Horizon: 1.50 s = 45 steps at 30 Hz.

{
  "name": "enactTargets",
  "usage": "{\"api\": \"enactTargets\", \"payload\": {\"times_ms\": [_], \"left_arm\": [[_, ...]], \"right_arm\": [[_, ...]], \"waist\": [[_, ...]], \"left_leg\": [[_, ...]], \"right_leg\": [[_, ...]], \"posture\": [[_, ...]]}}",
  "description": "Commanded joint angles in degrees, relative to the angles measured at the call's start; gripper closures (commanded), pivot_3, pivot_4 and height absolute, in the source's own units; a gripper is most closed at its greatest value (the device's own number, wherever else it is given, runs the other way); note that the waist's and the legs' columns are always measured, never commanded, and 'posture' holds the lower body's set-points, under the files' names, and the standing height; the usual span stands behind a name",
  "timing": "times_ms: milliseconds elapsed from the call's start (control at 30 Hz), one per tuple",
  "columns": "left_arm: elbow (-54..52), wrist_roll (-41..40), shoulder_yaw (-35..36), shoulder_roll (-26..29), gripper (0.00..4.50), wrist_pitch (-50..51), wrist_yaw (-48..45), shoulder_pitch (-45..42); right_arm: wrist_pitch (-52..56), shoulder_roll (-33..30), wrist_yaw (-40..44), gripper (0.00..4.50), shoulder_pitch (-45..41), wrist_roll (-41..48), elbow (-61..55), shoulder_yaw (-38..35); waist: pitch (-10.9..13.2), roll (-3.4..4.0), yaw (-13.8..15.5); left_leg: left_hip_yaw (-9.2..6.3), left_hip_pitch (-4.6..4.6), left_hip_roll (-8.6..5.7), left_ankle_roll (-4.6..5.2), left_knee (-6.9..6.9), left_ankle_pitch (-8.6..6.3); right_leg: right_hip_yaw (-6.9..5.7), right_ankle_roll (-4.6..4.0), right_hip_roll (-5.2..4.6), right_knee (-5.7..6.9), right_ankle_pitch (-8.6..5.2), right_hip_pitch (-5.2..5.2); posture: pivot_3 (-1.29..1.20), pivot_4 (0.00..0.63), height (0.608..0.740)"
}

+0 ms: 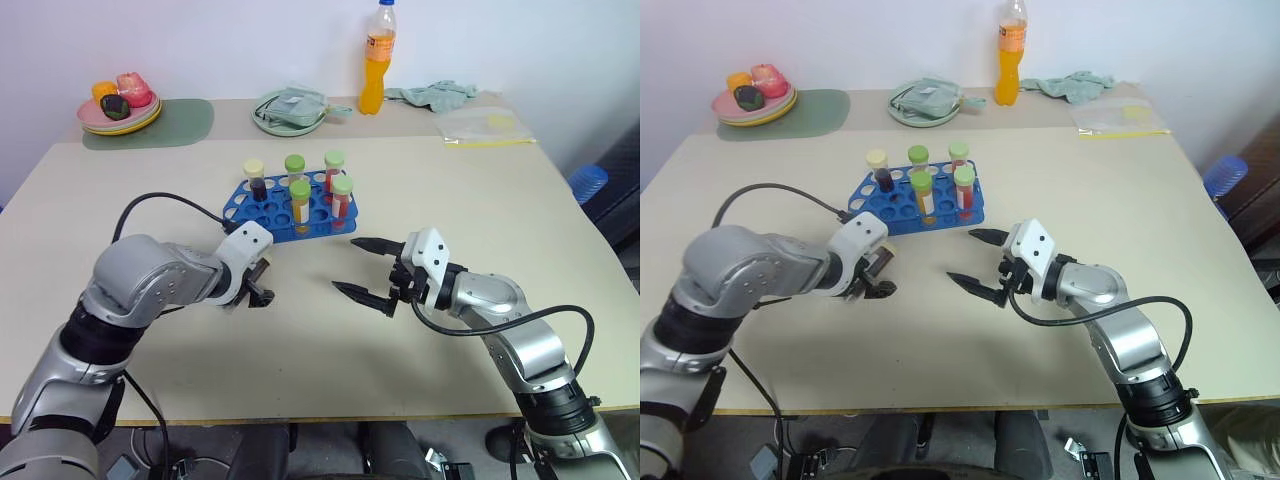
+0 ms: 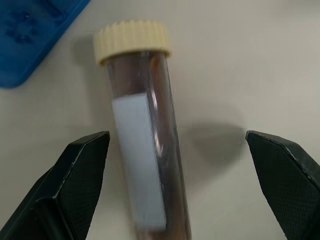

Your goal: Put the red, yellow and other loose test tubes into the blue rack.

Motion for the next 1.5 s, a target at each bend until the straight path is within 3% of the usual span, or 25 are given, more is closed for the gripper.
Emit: {"api": "enactTargets", "payload": {"times_ms": [33, 167, 233, 367, 433, 500, 633, 700, 800, 933, 1500], "left_arm": [[0.9, -3.1, -0.9, -1.2, 0.9, 0.5, 6.1, -0.9], [1.7, -8.1, 0.5, -0.6, 2.88, 0.5, 10.2, -1.4], [1.4, -9.7, 1.2, 0.8, 3.66, 0.5, 11.0, -1.9], [-2.8, -12.8, 6.3, 3.6, 3.66, 0.5, 5.5, -1.1], [-10.7, -8.2, 12.3, 6.4, 3.66, -15.6, -2.9, 4.4], [-13.3, 1.9, 19.1, 6.4, 3.66, -34.3, -4.7, 10.9], [-5.2, 9.6, 24.6, -2.7, 3.66, -50.3, -1.7, 12.3], [-1.2, 24.4, 16.9, -6.8, 3.66, -63.8, 3.6, 12.5], [4.8, 33.7, 12.3, -14.5, 3.66, -75.1, 6.8, 12.5], [12.4, 39.0, 9.6, -23.0, 3.66, -83.0, 8.3, 13.9], [27.3, 45.1, 11.0, -30.4, 3.66, -94.8, 4.8, 13.8]], "right_arm": [[-0.2, 0.2, -1.1, 0.3, 1.6, -0.2, -4.3, 0.2], [0.3, 0.2, -2.1, 0.3, 2.9, -0.3, -5.7, 0.6], [0.4, 0.1, -2.4, 0.3, 3.1, -0.4, -5.8, 0.6], [1.3, -0.3, -2.5, 0.3, 2.7, 0.2, -5.8, 0.0], [1.3, -0.8, -2.2, 0.3, 2.8, 0.4, -5.4, -0.6], [1.2, -1.2, -1.8, 0.3, 2.9, 0.5, -4.9, -1.1], [0.5, -0.9, -1.4, 0.3, 2.8, 0.2, -3.9, -0.5], [0.1, 0.3, -1.6, 0.3, 1.8, -0.2, -3.0, 0.6], [-0.1, 1.2, -1.8, 0.3, 0.9, -0.7, -2.4, 1.3], [-0.3, 1.5, -2.3, 0.3, 0.7, -1.1, -2.5, 1.2], [0.2, 2.0, -4.6, 0.3, 2.7, -1.3, -4.5, 1.6]], "waist": [[0.0, 0.01, 0.0], [0.0, 0.02, -0.2], [0.0, 0.02, -0.3], [0.0, 0.01, -0.2], [0.0, 0.04, -0.4], [0.0, 0.06, -0.2], [0.0, 0.05, 0.5], [-0.1, 0.02, 0.6], [-0.1, -0.01, 0.9], [-0.1, -0.02, 1.1], [-0.1, -0.01, 0.2]], "left_leg": [[0.0, 0.0, 0.0, 0.0, 0.0, 0.0], [0.01, 0.02, 0.0, 0.01, 0.02, -0.01], [0.02, 0.03, 0.0, 0.02, 0.01, -0.01], [0.06, 0.01, 0.0, 0.0, 0.0, 0.0], [0.06, 0.0, 0.0, -0.02, 0.0, 0.01], [0.17, 0.0, 0.03, -0.25, -0.04, 0.14], [0.19, 0.03, 0.1, -0.25, -0.08, 0.14], [0.17, 0.06, 0.02, 0.01, -0.03, 0.0], [0.22, 0.11, -0.05, 0.03, -0.02, -0.01], [0.18, 0.03, -0.07, -0.03, 0.0, 0.02], [0.12, 0.05, -0.06, 0.08, 0.02, -0.02]], "right_leg": [[0.0, 0.0, -0.01, 0.0, 0.0, 0.0], [0.02, 0.0, 0.0, 0.03, 0.0, 0.0], [0.03, -0.01, 0.0, 0.07, 0.0, -0.02], [0.06, -0.01, 0.0, 0.09, 0.0, -0.07], [0.06, -0.01, -0.01, 0.08, 0.0, -0.07], [0.12, -0.03, -0.04, 0.04, -0.01, -0.11], [0.05, -0.09, 0.0, -0.15, 0.02, 0.02], [-0.02, -0.07, -0.03, -0.26, 0.03, 0.18], [-0.06, 0.01, -0.07, -0.47, 0.07, 0.38], [-0.04, 0.05, -0.1, -0.55, 0.09, 0.3], [-0.04, 0.06, -0.08, -0.41, 0.09, 0.26]], "posture": [[0.0, 0.15, 0.74], [0.0, 0.15, 0.74], [0.0, 0.15, 0.74], [0.0, 0.15, 0.74], [0.0, 0.15, 0.74], [0.0, 0.15, 0.74], [0.0, 0.15, 0.74], [0.0, 0.15, 0.74], [0.0, 0.15, 0.74], [0.0, 0.15, 0.74], [0.0, 0.15, 0.74]]}}
